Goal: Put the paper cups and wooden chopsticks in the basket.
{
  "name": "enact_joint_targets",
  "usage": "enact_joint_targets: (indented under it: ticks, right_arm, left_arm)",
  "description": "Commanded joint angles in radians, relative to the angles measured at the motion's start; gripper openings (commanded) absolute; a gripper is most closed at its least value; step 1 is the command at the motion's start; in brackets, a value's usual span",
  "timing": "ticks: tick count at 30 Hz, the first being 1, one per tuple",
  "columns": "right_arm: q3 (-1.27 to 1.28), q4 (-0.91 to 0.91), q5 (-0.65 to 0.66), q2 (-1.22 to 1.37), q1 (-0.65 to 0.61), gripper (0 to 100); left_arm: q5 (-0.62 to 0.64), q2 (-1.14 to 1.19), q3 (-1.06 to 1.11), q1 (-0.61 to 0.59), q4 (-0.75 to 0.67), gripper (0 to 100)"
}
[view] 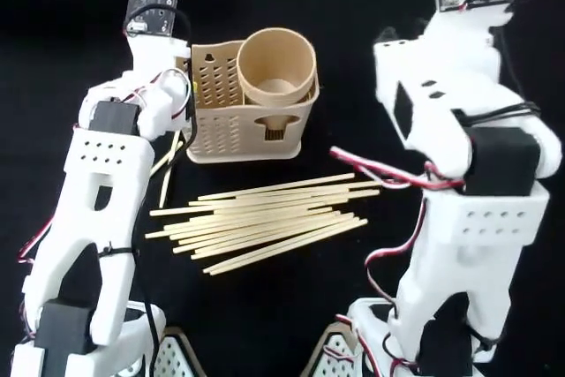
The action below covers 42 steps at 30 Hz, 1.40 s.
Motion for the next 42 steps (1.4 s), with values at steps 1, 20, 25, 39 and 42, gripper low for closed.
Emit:
enact_joint_targets:
  ticks: [1, 20, 25, 39, 42]
  right_arm:
    - [0.044, -0.018, 0.035, -0.021, 0.032, 13.2]
    - [0.091, -0.018, 0.049, -0.022, 0.028, 13.1]
    - [0.091, -0.018, 0.04, -0.022, 0.026, 13.1]
    - [0.291, -0.048, 0.044, -0.252, 0.025, 13.1]
    - [0.407, -0.052, 0.048, -0.311, 0.025, 13.1]
  left_arm:
    - [0.002, -0.008, -0.067, 0.005, 0.002, 7]
    - [0.005, -0.187, -0.104, -0.102, -0.006, 19]
    - [0.005, -0.384, -0.096, -0.102, 0.0, 19]
    - [-0.33, -0.554, 0.355, -0.331, 0.222, 19]
    - [-0.388, -0.554, 0.496, -0.323, 0.195, 19]
